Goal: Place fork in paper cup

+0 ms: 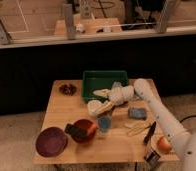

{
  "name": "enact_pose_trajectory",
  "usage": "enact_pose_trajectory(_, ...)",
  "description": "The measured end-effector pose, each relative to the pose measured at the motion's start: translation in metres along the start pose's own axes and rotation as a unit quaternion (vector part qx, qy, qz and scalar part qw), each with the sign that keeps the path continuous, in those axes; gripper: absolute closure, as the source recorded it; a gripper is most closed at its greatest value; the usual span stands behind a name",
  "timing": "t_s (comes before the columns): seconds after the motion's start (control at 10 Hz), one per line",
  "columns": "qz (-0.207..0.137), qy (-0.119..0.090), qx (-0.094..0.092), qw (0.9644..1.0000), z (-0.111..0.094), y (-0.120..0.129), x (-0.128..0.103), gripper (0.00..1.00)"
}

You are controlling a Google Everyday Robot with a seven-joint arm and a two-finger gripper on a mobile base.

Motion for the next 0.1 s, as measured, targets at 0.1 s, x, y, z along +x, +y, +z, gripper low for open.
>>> enact_pose_trajectory(0.1, -0.004, 0.001, 0.006, 1.0, -0.005, -0.0009, -0.0075, 0.2)
